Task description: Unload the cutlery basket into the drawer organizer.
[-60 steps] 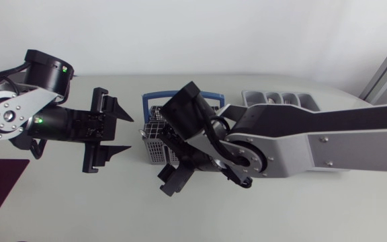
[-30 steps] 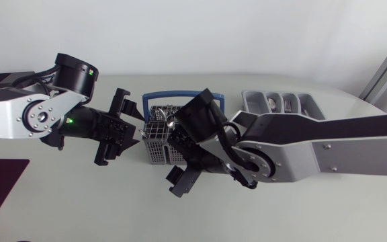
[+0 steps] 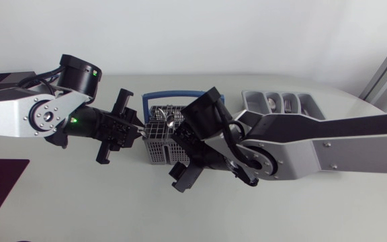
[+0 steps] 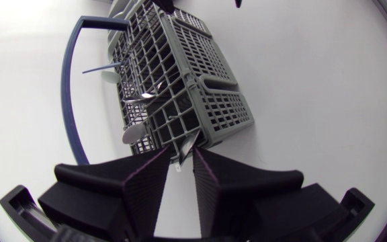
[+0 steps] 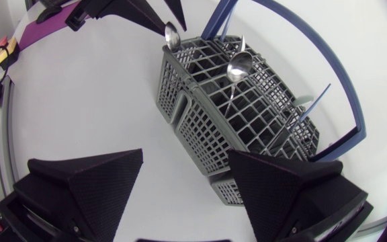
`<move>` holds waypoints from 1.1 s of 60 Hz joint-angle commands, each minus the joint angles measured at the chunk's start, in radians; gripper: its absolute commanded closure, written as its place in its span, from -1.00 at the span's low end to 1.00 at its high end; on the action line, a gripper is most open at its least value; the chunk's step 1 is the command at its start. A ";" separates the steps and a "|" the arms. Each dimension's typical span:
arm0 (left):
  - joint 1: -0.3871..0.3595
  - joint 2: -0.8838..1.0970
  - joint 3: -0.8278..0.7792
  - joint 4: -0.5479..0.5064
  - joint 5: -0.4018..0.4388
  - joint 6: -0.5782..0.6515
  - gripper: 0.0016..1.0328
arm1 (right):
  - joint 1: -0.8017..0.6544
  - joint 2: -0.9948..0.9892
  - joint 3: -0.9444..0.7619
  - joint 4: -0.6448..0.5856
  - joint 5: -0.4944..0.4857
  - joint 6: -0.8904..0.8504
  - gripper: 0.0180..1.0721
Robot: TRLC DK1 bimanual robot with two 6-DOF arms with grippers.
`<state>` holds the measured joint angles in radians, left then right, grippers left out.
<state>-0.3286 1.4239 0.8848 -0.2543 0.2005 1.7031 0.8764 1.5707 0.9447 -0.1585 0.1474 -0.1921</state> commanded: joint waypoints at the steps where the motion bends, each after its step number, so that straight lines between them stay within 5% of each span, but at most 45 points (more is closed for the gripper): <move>1: -0.009 0.023 0.017 -0.002 0.000 0.038 0.50 | -0.008 0.012 -0.026 0.011 -0.006 -0.021 -0.74; 26: -0.021 0.003 0.019 -0.008 0.000 0.030 0.74 | -0.010 -0.011 -0.055 0.019 -0.006 -0.013 -0.74; 66: 0.011 -0.206 0.031 -0.002 0.074 -0.065 0.73 | 0.018 -0.103 -0.081 0.005 0.011 -0.001 -0.74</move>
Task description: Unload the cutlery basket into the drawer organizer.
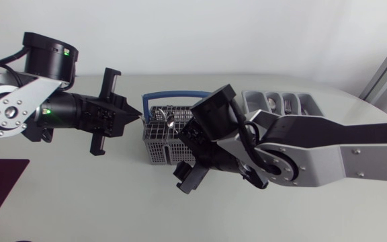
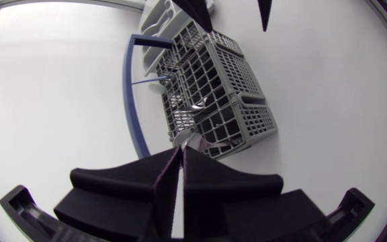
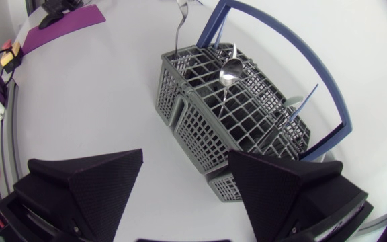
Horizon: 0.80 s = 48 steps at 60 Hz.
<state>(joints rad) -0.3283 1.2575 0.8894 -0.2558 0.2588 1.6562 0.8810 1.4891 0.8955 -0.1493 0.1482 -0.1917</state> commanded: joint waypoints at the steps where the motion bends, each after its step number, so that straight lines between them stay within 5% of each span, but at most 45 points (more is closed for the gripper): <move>1: 0.012 -0.047 0.026 0.000 0.017 -0.018 0.73 | 0.015 -0.026 -0.033 -0.004 0.011 -0.002 -0.74; 11: 0.026 -0.113 0.023 -0.020 0.019 -0.067 0.73 | 0.042 -0.072 -0.041 -0.004 0.031 -0.002 -0.74; 35: 0.058 -0.145 0.189 -0.206 -0.015 -0.585 0.74 | 0.092 -0.171 -0.038 0.022 0.094 -0.015 -0.74; 48: 0.017 -0.132 0.227 -0.273 -0.015 -0.923 0.74 | 0.133 -0.207 -0.040 0.099 0.171 -0.060 -0.74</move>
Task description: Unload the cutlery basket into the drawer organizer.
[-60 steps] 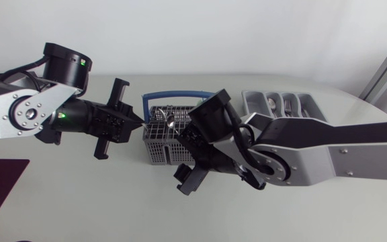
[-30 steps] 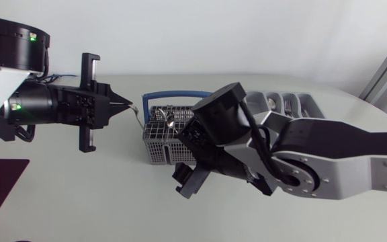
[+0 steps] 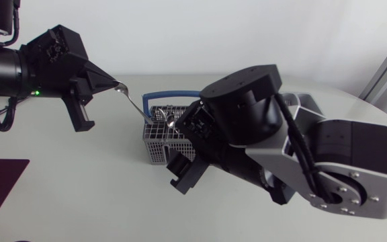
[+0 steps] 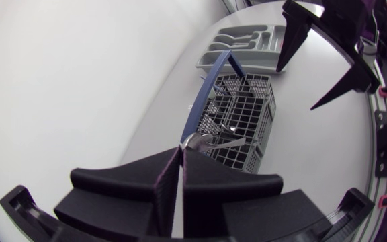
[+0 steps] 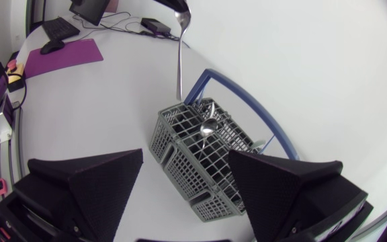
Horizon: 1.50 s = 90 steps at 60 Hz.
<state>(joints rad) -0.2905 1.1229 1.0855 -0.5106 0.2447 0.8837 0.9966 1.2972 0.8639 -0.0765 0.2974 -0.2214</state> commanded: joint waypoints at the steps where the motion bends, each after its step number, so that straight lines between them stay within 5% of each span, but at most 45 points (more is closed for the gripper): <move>1: -0.022 0.005 0.033 -0.020 -0.001 -0.172 0.74 | 0.020 -0.015 -0.008 0.027 0.026 -0.032 -0.74; 19: -0.073 0.072 0.051 -0.042 0.007 -0.526 0.74 | 0.043 -0.018 -0.043 0.155 0.065 -0.110 -0.74; 36: -0.075 0.132 0.106 -0.082 0.045 -0.715 0.74 | 0.062 0.048 -0.040 0.236 0.101 -0.179 -0.61; 50: -0.118 0.164 0.117 -0.115 0.045 -0.750 0.74 | 0.059 0.103 -0.020 0.288 0.101 -0.222 -0.23; 90: -0.150 0.181 0.119 -0.157 0.045 -0.779 0.74 | 0.051 0.205 -0.003 0.408 0.147 -0.319 0.32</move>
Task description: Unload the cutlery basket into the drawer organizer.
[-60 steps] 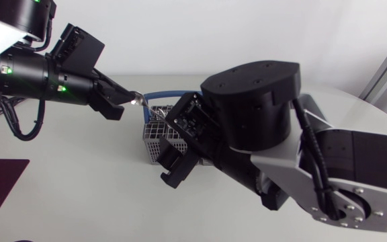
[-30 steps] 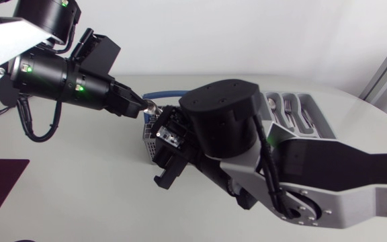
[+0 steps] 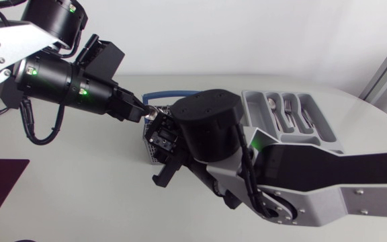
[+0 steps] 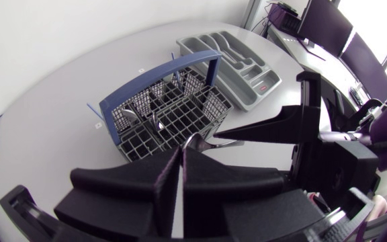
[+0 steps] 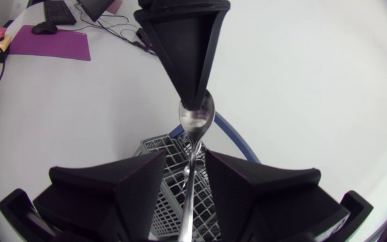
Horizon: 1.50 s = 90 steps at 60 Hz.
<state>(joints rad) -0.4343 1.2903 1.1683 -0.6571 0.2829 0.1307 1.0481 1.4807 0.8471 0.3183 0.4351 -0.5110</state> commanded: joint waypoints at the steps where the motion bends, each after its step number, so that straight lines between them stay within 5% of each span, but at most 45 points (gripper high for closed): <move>1: -0.006 0.014 0.036 -0.010 0.007 -0.026 0.74 | 0.000 0.021 0.013 0.013 0.010 -0.029 0.32; 75: -0.035 -0.006 0.004 -0.012 -0.005 -0.025 0.73 | -0.007 0.024 -0.016 0.005 0.001 -0.040 0.88; 80: -0.035 -0.008 0.008 -0.010 -0.013 -0.026 0.66 | -0.005 0.021 -0.019 0.004 -0.001 -0.038 0.88; 90: -0.032 -0.008 0.042 -0.004 -0.034 -0.045 -0.16 | 0.000 0.001 -0.031 -0.010 -0.006 -0.038 0.88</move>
<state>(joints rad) -0.4606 1.2903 1.1683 -0.6746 0.2565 0.1192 1.0401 1.4998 0.8486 0.3168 0.4374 -0.5259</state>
